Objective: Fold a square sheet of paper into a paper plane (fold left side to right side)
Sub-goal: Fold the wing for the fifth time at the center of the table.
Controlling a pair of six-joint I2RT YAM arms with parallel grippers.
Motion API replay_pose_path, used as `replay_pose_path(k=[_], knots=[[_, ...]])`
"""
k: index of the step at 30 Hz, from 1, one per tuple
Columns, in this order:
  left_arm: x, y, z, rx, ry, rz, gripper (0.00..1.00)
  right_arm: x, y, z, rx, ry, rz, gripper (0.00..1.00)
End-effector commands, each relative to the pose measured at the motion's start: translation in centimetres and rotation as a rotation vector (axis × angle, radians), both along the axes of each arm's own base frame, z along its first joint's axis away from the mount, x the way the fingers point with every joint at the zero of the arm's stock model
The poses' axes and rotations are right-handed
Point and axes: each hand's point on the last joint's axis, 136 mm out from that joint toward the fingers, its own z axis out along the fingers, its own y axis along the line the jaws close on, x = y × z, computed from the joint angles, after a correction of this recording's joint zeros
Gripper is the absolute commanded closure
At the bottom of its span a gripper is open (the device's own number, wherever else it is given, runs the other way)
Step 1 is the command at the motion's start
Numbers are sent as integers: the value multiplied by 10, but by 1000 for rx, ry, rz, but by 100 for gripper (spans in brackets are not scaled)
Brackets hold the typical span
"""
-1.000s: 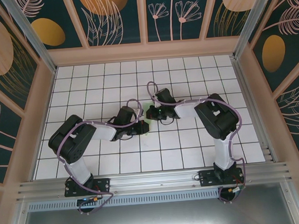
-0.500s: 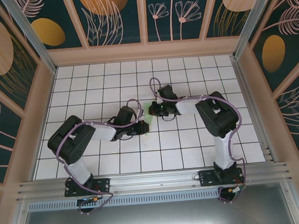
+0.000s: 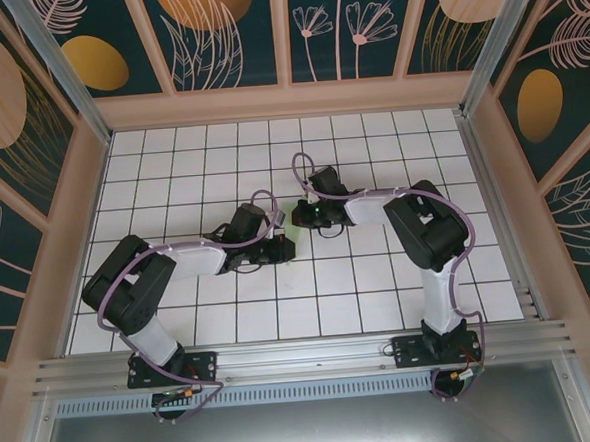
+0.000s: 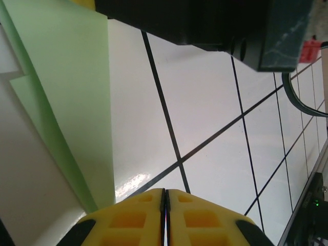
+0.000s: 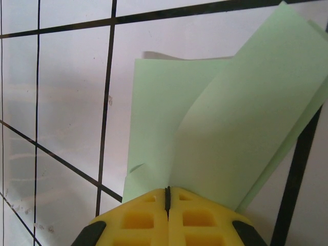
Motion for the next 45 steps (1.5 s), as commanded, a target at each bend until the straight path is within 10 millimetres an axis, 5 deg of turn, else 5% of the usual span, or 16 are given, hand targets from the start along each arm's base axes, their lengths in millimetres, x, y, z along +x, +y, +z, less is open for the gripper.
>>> replay_pose_path(k=[1, 8, 34, 40, 45], knots=[[-10, -3, -7, -3, 23, -45, 87, -11, -17, -40, -128, 63, -13, 100], [-14, 5, -35, 57, 68, -29, 87, -11, -18, -40, -137, 63, -12, 100], [-66, 21, -59, 136, 159, -57, 87, -8, -19, -45, -169, 74, -11, 100], [-56, 5, -17, 14, 79, -66, 86, -8, -18, -46, -167, 76, -9, 100], [-24, -1, 22, -15, -14, -46, 83, -9, -17, -46, -166, 77, -4, 100]])
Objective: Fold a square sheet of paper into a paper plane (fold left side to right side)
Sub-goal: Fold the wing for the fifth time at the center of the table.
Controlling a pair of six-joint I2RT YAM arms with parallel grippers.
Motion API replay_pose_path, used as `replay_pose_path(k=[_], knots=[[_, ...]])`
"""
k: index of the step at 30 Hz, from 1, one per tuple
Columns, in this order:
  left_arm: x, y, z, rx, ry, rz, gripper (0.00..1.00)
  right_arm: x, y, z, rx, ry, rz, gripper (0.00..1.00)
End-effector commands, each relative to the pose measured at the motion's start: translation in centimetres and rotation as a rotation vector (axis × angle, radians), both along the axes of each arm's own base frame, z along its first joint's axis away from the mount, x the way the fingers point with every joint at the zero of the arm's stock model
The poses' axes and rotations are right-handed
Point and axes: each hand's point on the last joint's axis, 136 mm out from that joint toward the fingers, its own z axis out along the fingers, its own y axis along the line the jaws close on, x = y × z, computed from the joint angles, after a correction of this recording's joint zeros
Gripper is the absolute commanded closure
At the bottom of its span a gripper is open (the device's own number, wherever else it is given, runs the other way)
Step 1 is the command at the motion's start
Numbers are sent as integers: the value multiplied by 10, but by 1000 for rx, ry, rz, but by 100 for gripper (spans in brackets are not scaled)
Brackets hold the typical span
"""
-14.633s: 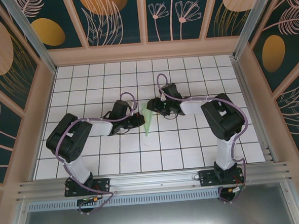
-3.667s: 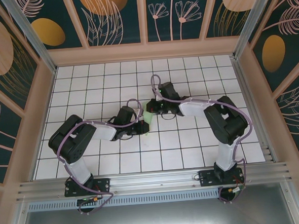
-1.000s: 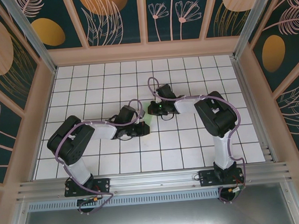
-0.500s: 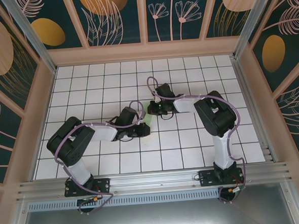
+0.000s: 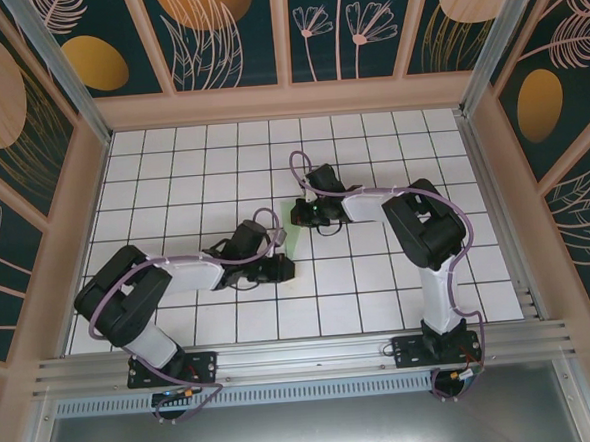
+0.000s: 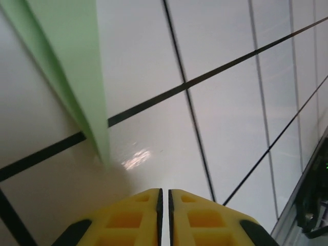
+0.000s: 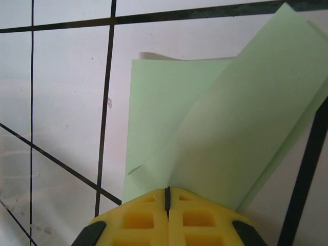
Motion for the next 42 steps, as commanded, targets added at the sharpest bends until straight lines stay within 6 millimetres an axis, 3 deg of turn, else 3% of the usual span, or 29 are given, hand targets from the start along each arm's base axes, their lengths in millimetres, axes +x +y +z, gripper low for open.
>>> replay_pose_path(k=[1, 6, 14, 24, 33, 34, 42], knots=[[24, -5, 32, -36, -59, 10, 83, -12, -18, -45, -133, 63, -20, 100], [52, -1, 23, 24, -79, 40, 82, -12, -17, -42, -132, 60, -18, 100], [60, -3, -19, 89, -41, 27, 82, -15, -15, -42, -130, 62, -7, 100], [32, 15, -52, 153, 40, 37, 85, -8, -12, -28, -90, 40, -8, 100], [7, 29, -78, 211, 100, 35, 85, 23, -17, -14, -50, 10, -27, 100], [6, 30, -79, 211, 102, 37, 86, 33, -27, -14, -48, 11, -53, 100], [-1, 35, -85, 215, 117, 45, 86, 63, -44, -13, -33, 12, -84, 100]])
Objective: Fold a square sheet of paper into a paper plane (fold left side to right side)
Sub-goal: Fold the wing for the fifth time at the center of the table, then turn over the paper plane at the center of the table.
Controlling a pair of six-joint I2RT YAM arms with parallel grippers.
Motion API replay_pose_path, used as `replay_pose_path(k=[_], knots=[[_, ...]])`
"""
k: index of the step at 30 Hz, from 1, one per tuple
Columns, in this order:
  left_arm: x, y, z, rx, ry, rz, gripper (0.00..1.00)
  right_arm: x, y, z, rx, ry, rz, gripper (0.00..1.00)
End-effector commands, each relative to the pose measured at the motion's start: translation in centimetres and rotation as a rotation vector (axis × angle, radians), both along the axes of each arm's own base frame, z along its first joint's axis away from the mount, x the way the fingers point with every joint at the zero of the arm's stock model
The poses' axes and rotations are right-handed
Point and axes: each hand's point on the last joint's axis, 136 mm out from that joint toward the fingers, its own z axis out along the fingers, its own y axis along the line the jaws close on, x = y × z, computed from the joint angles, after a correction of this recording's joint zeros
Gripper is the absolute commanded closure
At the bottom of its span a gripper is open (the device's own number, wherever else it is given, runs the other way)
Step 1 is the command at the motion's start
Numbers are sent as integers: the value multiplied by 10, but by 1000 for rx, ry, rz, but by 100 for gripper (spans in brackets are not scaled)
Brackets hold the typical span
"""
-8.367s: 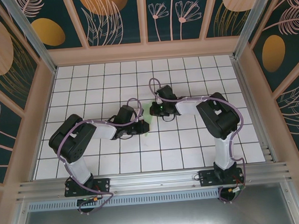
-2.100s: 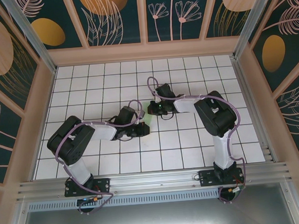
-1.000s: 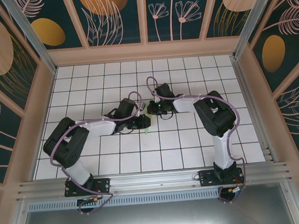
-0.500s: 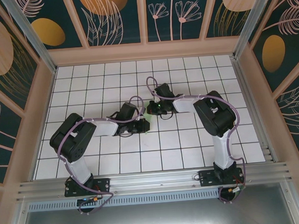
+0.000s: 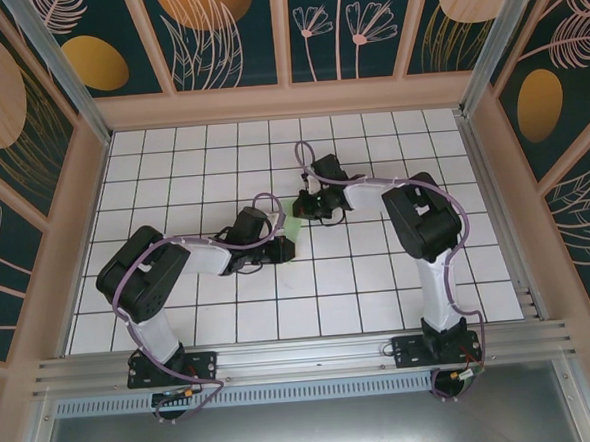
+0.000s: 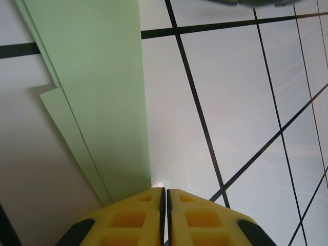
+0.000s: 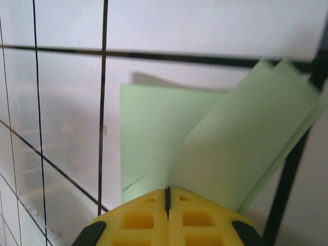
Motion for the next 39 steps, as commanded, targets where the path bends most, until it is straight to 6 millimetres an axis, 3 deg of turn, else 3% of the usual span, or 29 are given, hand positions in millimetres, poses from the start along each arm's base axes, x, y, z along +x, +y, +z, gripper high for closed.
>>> replay_pose_path(k=[1, 10, 16, 19, 25, 28, 31, 35, 39], knots=[[-57, 35, -63, 184, 232, -2, 86, 39, -37, -15, -86, -48, -98, 100], [-55, 27, -54, 145, 213, -22, 85, 63, -51, -8, -58, -52, -129, 100], [-35, 8, -5, 35, 108, -36, 83, 51, -41, 8, -18, -71, -85, 100], [-13, 10, 38, -10, 7, 6, 76, 51, -44, 27, -14, -119, -95, 98], [35, 39, 102, 29, -196, 201, 54, 57, -69, 94, -131, -289, -202, 66], [51, 52, 123, 34, -281, 313, 47, 45, -82, 109, -244, -324, -286, 49], [64, 69, 132, 48, -326, 430, 41, 25, -82, 102, -301, -295, -361, 34], [67, 72, 138, 22, -344, 476, 40, 1, -66, 72, -319, -218, -403, 30], [64, 74, 134, 21, -332, 479, 40, -8, -60, 43, -332, -159, -429, 28]])
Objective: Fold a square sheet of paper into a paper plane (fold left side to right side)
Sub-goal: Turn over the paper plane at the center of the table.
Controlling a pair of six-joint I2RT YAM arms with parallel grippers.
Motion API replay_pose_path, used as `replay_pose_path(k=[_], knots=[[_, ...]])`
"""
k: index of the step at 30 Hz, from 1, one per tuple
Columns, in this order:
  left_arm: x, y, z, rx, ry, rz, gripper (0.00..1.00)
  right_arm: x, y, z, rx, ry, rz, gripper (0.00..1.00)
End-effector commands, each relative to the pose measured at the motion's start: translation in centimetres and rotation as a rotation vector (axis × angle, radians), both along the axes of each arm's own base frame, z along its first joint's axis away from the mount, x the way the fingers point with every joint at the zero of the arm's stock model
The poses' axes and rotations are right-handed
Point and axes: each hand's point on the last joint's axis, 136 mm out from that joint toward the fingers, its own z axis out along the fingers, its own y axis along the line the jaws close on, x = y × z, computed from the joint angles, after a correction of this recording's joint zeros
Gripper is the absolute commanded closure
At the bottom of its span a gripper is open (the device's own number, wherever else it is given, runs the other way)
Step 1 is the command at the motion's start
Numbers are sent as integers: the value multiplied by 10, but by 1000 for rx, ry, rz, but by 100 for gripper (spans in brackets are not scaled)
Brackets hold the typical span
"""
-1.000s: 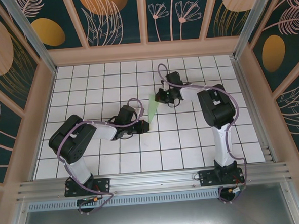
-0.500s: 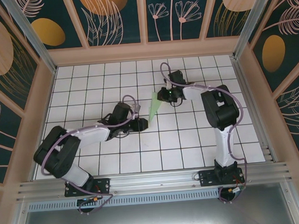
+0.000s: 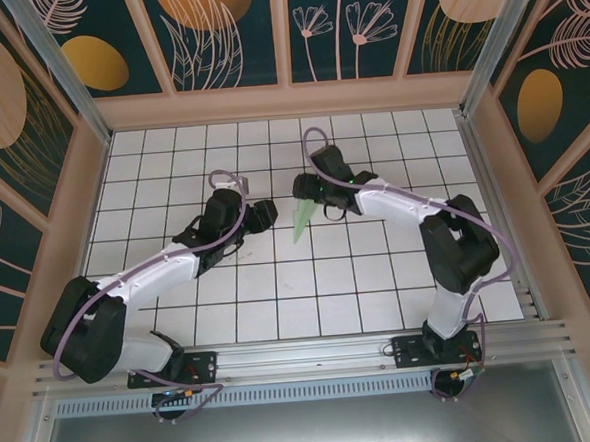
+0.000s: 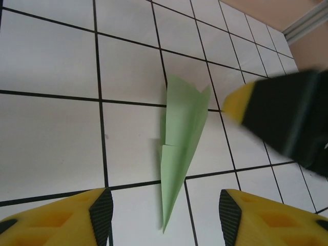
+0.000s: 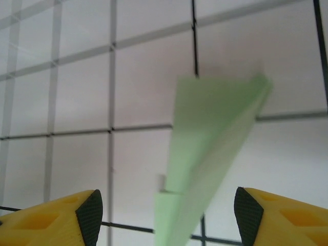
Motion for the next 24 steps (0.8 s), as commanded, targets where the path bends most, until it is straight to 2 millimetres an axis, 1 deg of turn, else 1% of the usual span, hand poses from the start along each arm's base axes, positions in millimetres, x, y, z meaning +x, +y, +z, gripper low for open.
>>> replay_pose_path(k=[1, 3, 4, 6, 8, 12, 13, 14, 16, 17, 19, 20, 21, 22, 24], knots=[[2, 9, 5, -15, -21, 53, 40, -9, -12, -40, -42, 92, -102, 28], [0, 11, 2, -11, -14, 56, 40, -9, -6, -47, -48, 105, -94, 29], [-2, 12, 0, -9, -10, 59, 40, -9, -6, -49, -59, 109, -94, 31], [-4, 14, 0, -8, -8, 64, 40, -10, -7, -51, -73, 115, -97, 39], [-6, 17, 0, -5, -11, 70, 39, -12, -8, -48, -64, 107, -94, 54], [-5, 21, 3, 5, -20, 83, 39, -20, 1, -29, -12, 75, -45, 90], [-5, 22, 4, 9, -25, 87, 39, -23, 5, -20, 15, 63, -18, 96], [-5, 23, 5, 13, -29, 90, 39, -27, 10, -12, 40, 48, 9, 99], [-4, 25, 9, 22, -39, 99, 38, -37, 18, 7, 108, 18, 77, 100], [-3, 26, 11, 26, -45, 104, 37, -43, 19, 13, 135, 11, 101, 100], [-2, 28, 16, 32, -58, 113, 36, -58, 16, 15, 192, 32, 141, 100], [-1, 28, 17, 34, -62, 113, 35, -65, 14, 12, 224, 51, 151, 100], [0, 29, 20, 31, -69, 115, 34, -73, 10, 5, 262, 84, 157, 100], [0, 28, 21, 27, -73, 110, 33, -80, 5, -3, 292, 116, 154, 100], [0, 25, 22, 23, -77, 101, 31, -89, -7, -22, 307, 157, 141, 100]])
